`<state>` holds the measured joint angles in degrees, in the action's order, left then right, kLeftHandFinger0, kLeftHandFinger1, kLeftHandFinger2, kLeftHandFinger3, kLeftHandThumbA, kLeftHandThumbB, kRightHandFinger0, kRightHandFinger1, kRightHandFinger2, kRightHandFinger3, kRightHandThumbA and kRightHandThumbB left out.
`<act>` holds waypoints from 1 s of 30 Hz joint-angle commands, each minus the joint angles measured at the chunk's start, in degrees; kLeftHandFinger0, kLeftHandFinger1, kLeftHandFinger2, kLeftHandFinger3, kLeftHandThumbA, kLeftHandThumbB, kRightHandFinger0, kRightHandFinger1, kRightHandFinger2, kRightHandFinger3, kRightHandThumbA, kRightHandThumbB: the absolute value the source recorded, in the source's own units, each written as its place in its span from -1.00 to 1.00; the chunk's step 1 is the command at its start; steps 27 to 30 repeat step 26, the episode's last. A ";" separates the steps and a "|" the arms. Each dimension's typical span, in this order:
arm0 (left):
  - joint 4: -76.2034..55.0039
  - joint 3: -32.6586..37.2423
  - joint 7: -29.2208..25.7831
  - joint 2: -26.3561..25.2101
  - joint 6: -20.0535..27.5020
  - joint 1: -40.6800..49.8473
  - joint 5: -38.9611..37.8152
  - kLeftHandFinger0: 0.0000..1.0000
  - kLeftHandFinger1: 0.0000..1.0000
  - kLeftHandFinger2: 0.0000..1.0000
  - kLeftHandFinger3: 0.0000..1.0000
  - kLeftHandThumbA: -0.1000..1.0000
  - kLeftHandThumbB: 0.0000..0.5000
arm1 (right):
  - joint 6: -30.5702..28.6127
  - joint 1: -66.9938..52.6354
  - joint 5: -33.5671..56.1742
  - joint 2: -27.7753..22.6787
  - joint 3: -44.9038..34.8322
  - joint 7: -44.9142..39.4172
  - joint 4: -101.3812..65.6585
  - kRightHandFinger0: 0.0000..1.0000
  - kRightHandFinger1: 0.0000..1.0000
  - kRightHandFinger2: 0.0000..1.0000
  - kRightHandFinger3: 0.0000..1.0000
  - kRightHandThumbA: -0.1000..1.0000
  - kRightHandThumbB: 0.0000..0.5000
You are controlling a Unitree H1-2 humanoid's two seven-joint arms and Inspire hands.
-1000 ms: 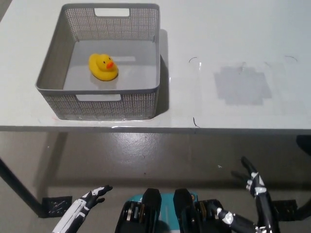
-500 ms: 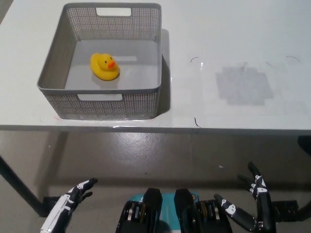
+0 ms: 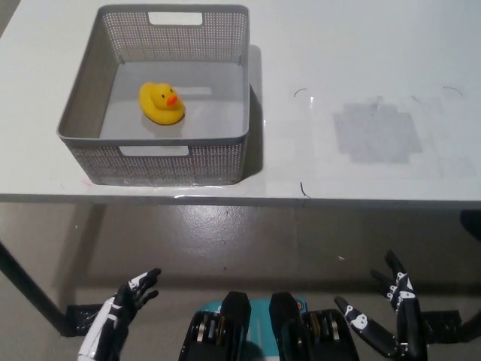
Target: Use the right hand to pick up a yellow duck toy and place it into a container on the left hand side
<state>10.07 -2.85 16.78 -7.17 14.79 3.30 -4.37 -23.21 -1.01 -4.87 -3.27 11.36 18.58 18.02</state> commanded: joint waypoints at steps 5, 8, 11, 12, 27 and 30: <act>-0.08 -0.88 -1.71 0.14 4.20 -0.29 -1.14 1.00 1.00 1.00 1.00 1.00 0.26 | -3.72 2.19 1.05 -1.36 2.21 -4.47 1.08 0.93 1.00 1.00 1.00 1.00 0.16; -0.76 -0.91 -1.69 -0.03 3.39 -0.44 -1.48 1.00 1.00 1.00 1.00 1.00 0.13 | -3.72 2.84 1.37 -2.20 3.14 -6.66 2.09 1.00 1.00 1.00 1.00 1.00 0.40; -0.46 -0.81 -1.41 -0.34 3.31 -0.71 -1.73 1.00 1.00 1.00 1.00 1.00 0.10 | -3.72 3.08 0.98 -2.95 4.28 -7.40 2.43 1.00 1.00 1.00 1.00 1.00 0.44; -0.20 -0.79 -1.29 -0.46 3.37 -0.87 -1.85 1.00 1.00 1.00 1.00 1.00 0.11 | -3.72 3.05 1.25 -2.94 4.31 -7.76 2.46 1.00 1.00 1.00 1.00 1.00 0.43; -0.40 -0.37 -1.45 -0.99 3.08 -0.69 -1.60 1.00 1.00 1.00 1.00 1.00 0.29 | -3.72 2.28 2.07 -2.76 3.83 -9.82 2.09 1.00 1.00 1.00 1.00 1.00 0.45; -0.40 -0.37 -1.45 -0.99 3.08 -0.69 -1.60 1.00 1.00 1.00 1.00 1.00 0.29 | -3.72 2.28 2.07 -2.76 3.83 -9.82 2.09 1.00 1.00 1.00 1.00 1.00 0.45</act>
